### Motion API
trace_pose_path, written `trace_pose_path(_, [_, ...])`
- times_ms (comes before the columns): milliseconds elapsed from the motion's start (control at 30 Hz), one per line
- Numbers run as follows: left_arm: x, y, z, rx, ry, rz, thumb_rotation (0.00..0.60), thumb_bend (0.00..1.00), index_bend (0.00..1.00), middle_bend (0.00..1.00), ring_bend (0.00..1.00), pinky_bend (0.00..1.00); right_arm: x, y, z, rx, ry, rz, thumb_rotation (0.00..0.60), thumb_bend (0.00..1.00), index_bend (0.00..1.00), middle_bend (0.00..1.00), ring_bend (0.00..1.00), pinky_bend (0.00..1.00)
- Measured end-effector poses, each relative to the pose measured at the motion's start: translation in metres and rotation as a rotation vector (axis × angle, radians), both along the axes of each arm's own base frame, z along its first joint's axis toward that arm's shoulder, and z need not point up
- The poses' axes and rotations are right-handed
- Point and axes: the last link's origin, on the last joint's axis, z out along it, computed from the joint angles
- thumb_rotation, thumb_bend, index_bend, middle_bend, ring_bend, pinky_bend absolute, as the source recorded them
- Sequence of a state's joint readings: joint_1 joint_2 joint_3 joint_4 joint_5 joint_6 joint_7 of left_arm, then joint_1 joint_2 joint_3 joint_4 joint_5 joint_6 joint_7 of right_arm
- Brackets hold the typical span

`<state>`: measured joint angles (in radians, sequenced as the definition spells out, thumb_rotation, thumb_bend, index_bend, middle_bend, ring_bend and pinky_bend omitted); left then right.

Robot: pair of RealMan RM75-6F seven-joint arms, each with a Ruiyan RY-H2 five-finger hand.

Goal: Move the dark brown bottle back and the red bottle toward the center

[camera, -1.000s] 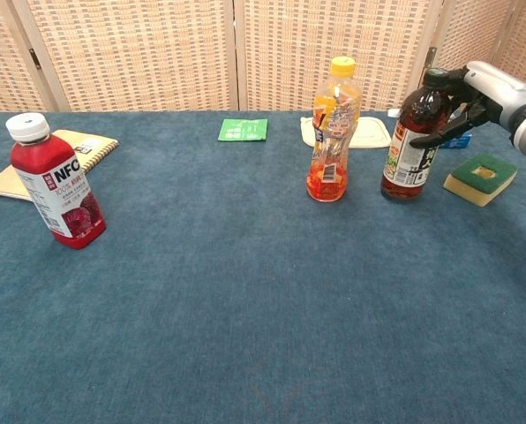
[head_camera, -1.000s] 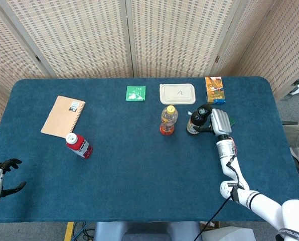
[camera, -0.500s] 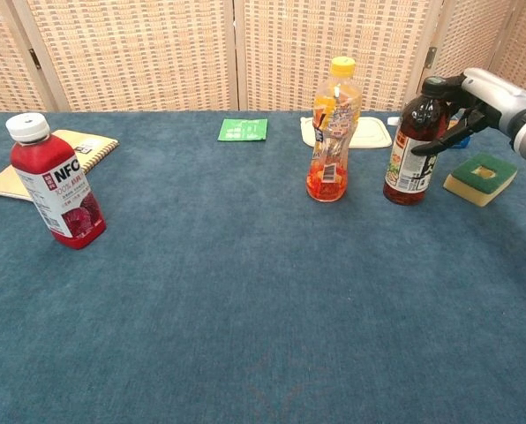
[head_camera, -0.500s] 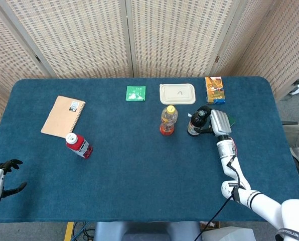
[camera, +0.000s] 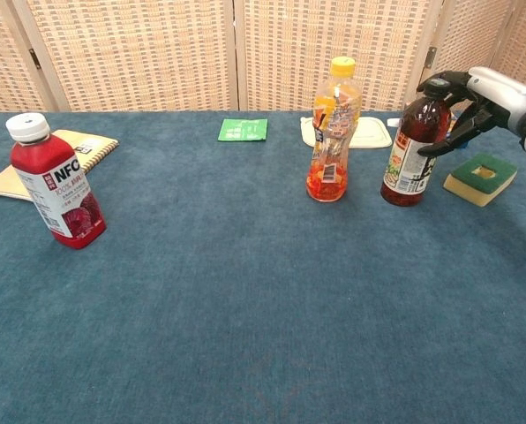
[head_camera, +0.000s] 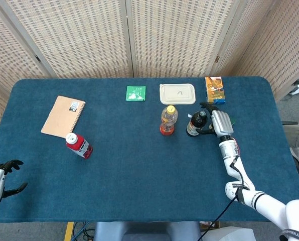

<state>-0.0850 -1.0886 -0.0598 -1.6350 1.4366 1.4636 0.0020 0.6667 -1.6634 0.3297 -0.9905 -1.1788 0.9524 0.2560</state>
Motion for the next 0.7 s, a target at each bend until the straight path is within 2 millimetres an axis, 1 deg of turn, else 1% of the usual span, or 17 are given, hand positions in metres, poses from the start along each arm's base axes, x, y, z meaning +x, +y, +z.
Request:
trace_pose_path(167, [0.000,0.000,-0.001,-0.003,0.001,-0.001,0.600,0.11,0.36,0.45,0.44,0.62,-0.001,0.001,0.002,-0.001,0.006,0.001,0.600,0.02,0.12,0.14,0.12,0.35])
trace_pose_path(400, [-0.001,0.001,-0.001,-0.005,0.003,0.003,0.600,0.11,0.36,0.45,0.44,0.62,-0.002,0.005,0.009,-0.004,0.003,0.012,0.600,0.01,0.09,0.12,0.10,0.33])
trace_pose_path(533, [-0.001,0.002,-0.002,-0.005,0.006,0.002,0.600,0.11,0.36,0.45,0.44,0.62,0.000,0.010,0.017,-0.015,-0.008,0.027,0.600,0.01,0.09,0.12,0.09,0.33])
trace_pose_path(700, [0.001,0.002,-0.002,-0.003,0.010,-0.002,0.600,0.11,0.36,0.45,0.44,0.62,0.006,0.022,0.033,-0.030,-0.023,0.057,0.600,0.00,0.09,0.12,0.09,0.32])
